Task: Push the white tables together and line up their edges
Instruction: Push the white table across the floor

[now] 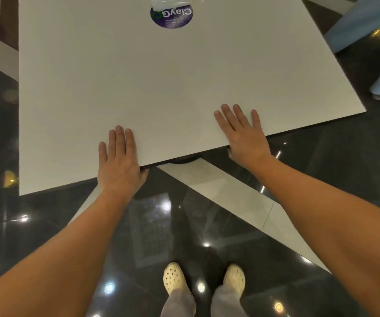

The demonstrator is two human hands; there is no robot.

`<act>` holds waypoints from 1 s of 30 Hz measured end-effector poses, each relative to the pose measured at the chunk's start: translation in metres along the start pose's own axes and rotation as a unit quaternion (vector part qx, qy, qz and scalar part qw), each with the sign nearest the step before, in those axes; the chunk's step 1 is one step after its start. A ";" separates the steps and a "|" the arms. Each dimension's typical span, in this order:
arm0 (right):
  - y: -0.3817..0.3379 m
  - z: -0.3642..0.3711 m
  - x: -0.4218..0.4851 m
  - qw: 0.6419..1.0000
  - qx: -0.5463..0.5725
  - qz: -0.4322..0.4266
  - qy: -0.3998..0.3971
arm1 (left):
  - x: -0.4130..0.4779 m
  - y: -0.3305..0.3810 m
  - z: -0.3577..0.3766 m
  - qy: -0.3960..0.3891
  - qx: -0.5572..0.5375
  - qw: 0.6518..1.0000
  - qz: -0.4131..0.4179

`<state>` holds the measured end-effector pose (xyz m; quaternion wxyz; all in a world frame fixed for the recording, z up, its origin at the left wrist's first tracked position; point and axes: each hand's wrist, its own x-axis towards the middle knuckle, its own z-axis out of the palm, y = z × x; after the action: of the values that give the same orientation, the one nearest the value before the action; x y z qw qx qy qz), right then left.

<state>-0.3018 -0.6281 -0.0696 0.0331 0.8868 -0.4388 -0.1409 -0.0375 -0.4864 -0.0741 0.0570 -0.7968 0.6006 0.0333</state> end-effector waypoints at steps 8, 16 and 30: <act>0.021 -0.010 -0.025 0.996 0.067 -0.062 -0.026 | -0.020 0.023 -0.030 -0.116 -0.022 0.992 0.034; 0.101 -0.015 -0.083 0.997 0.054 -0.058 -0.018 | -0.033 0.121 -0.078 -0.101 -0.016 0.992 0.080; 0.259 -0.013 -0.101 0.995 0.084 0.049 -0.028 | 0.075 0.297 -0.126 -0.051 -0.047 0.974 0.217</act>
<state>-0.5560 -0.7081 0.0124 -0.0470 0.8595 -0.4930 -0.1265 -0.3037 -0.6550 0.0271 0.0415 -0.6462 0.7535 0.1141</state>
